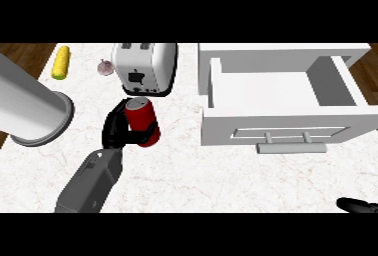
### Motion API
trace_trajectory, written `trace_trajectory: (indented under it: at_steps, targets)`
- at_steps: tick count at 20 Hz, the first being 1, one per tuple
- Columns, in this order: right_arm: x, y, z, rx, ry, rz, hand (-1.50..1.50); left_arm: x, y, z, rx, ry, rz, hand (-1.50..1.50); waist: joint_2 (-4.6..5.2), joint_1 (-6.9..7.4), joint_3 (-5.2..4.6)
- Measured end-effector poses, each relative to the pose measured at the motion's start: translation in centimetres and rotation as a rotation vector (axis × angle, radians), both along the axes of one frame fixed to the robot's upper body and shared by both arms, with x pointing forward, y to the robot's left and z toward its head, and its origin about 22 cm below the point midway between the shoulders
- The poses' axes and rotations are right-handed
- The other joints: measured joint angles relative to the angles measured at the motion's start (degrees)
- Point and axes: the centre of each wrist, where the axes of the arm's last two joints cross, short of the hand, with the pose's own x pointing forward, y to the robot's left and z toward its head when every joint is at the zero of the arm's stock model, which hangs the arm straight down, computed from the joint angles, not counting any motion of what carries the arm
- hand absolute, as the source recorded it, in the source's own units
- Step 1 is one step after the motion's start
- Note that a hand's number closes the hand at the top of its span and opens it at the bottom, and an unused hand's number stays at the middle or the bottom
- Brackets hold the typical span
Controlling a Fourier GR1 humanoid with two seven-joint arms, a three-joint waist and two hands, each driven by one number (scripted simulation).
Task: Pick up the can, place it into the drawer and close the drawer
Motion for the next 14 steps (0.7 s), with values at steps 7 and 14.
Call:
trace_trajectory:
  at_steps: [7,14]
  targets:
    - [-0.7,-0.1,0.3,-0.008,-0.005,-0.026,-1.5,2.7,-3.3,4.6,0.031,-0.04,-0.105,1.5,-0.33,0.71,0.05]
    - [0.2,-0.3,-0.1,-0.014,-0.01,-0.036,-1.5,5.8,-7.0,12.4,0.057,-0.077,-0.185,1.5,-0.39,0.96,0.08]
